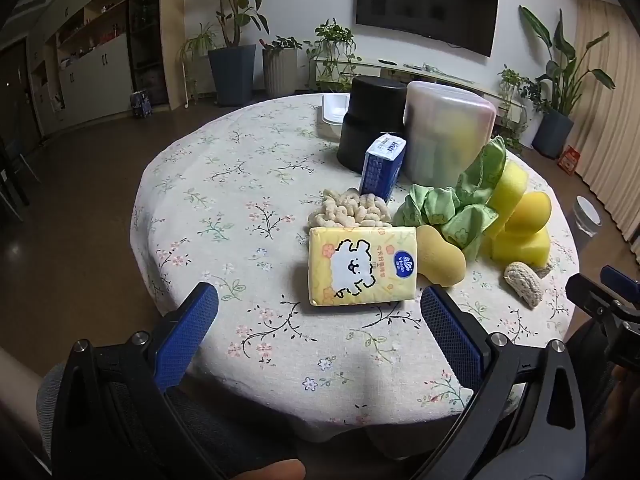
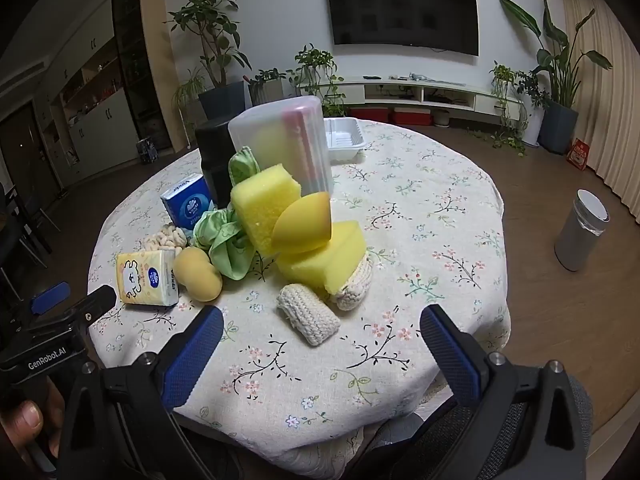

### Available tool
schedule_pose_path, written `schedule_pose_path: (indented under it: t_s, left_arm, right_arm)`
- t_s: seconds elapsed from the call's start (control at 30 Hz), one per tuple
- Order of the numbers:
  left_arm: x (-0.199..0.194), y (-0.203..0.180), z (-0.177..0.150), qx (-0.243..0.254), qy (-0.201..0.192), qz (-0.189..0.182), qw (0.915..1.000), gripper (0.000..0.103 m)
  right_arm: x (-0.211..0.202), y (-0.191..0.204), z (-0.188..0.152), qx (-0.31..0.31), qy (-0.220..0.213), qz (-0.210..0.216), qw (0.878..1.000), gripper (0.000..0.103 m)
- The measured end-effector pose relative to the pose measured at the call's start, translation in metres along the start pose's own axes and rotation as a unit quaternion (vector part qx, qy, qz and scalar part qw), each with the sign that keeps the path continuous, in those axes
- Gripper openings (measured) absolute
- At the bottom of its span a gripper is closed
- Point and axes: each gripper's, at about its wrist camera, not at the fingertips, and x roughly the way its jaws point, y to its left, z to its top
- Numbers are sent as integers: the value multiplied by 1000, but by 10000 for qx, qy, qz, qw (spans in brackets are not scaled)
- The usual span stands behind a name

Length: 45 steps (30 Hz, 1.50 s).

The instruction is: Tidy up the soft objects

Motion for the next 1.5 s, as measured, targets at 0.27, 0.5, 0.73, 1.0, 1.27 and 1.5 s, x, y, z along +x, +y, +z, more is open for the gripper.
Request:
schedule_pose_path:
  t_s: [0.27,0.5,0.73,1.0,1.27,1.5]
  left_arm:
    - [0,1,0,8,14,-48,10000,103]
    - [1,0,0,17,22,-172,9998,103]
    - [1,0,0,15,24,-171,9999,103]
    - [1,0,0,7,22,-167,9999,103]
    - [1,0,0,7,22,-168,9999,103]
    - [1,1,0,0,29,-173,9998,103]
  right_arm:
    - [0,0,0,2,3,0,10000,101]
    - [-2,1,1,1,-3,49,10000,101]
    - [1,1,-1,2,1,48,10000,101]
    - [-1,0,0,7,5,51,10000,101]
    - [-1,0,0,10,12,55,10000,101]
    - [-1,-1,0,6,10,53,10000,101]
